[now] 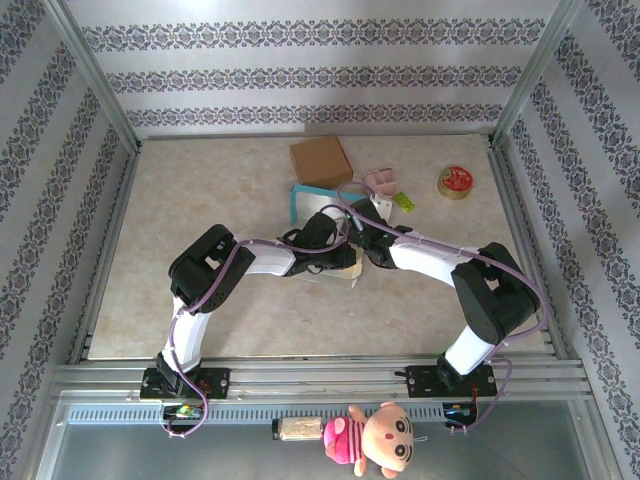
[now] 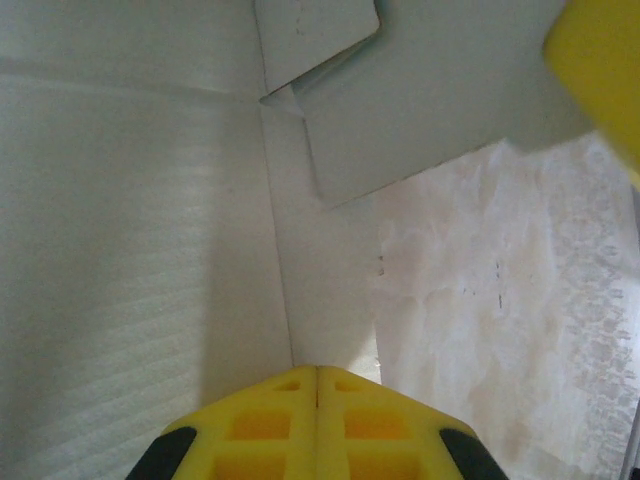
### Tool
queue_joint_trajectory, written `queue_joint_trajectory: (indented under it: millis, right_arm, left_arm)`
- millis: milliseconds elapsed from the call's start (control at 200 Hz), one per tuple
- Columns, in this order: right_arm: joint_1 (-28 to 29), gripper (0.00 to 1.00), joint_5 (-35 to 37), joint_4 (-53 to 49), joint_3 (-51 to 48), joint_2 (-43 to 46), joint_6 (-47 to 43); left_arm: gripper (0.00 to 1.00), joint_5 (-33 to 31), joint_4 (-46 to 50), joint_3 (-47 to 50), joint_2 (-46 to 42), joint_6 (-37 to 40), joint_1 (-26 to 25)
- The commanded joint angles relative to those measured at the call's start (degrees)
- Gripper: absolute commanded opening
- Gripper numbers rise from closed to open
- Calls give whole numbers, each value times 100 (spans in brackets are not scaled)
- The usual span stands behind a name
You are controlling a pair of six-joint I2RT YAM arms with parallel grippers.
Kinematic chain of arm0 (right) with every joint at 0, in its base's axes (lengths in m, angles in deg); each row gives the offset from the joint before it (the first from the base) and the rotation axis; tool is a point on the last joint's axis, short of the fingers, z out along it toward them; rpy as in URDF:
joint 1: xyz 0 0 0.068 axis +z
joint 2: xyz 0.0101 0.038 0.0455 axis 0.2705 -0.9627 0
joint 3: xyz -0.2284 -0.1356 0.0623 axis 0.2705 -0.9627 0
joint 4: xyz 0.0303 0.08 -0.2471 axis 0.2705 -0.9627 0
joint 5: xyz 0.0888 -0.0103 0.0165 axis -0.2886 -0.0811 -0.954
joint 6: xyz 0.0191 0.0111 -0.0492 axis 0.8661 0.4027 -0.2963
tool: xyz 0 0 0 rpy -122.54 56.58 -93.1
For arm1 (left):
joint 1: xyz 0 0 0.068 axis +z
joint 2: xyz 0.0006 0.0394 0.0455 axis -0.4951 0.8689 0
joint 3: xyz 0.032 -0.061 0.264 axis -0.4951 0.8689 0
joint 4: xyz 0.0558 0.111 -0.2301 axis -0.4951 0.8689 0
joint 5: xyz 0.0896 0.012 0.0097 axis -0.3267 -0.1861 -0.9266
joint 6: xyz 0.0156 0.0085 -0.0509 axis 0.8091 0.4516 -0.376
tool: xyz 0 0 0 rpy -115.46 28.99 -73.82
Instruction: Fold the paper box
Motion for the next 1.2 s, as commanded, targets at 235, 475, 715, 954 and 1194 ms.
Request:
queue_joint_trajectory:
  millis: [235, 475, 715, 954, 1194]
  right_arm:
    - [270, 7, -2, -188, -417, -251, 255]
    - [259, 7, 148, -177, -479, -144, 191]
    - [250, 7, 153, -154, -499, -161, 176]
    - [144, 7, 51, -220, -458, -57, 200]
    - [-234, 7, -319, -361, -189, 292, 0]
  left_arm:
    - [2, -529, 61, 255, -1, -48, 109]
    - [13, -815, -346, 792, -564, -527, 236]
    - [17, -795, -946, 1223, -857, -1082, 311]
    - [18, -1026, -1168, 1492, -1208, -1199, 346]
    - [17, -1030, -1089, 1595, -1395, -1060, 351]
